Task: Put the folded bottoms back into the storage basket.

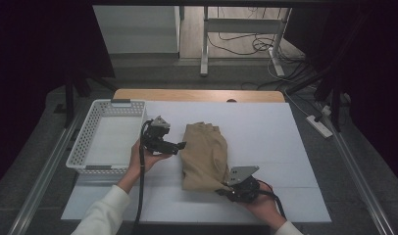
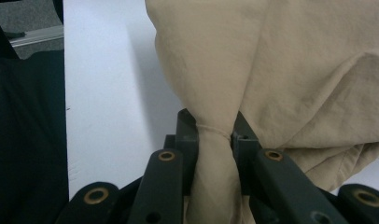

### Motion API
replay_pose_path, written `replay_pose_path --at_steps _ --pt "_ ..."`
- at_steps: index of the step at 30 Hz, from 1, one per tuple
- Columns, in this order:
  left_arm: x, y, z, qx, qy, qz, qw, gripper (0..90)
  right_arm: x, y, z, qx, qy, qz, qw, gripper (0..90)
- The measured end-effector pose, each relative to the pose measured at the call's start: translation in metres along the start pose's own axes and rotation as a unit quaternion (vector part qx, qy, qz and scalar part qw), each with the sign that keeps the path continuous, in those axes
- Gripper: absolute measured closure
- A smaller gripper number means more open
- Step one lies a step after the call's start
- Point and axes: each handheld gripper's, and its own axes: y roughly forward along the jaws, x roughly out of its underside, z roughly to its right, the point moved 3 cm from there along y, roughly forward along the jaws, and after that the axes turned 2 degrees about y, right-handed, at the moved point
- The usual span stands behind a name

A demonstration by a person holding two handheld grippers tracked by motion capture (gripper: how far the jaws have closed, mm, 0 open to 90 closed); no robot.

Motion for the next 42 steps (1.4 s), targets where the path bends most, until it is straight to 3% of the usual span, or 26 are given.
replay_pose_path --at_steps 24,42 --pt "-0.015 0.039 -0.016 0.008 -0.010 -0.028 0.9995 9.3 0.000 0.003 0.002 0.000 0.001 -0.003 1.0000 77.3" --pt "-0.018 0.052 -0.021 0.017 -0.012 -0.042 0.9989 9.4 0.000 0.003 0.001 0.000 0.000 -0.004 1.0000 77.2"
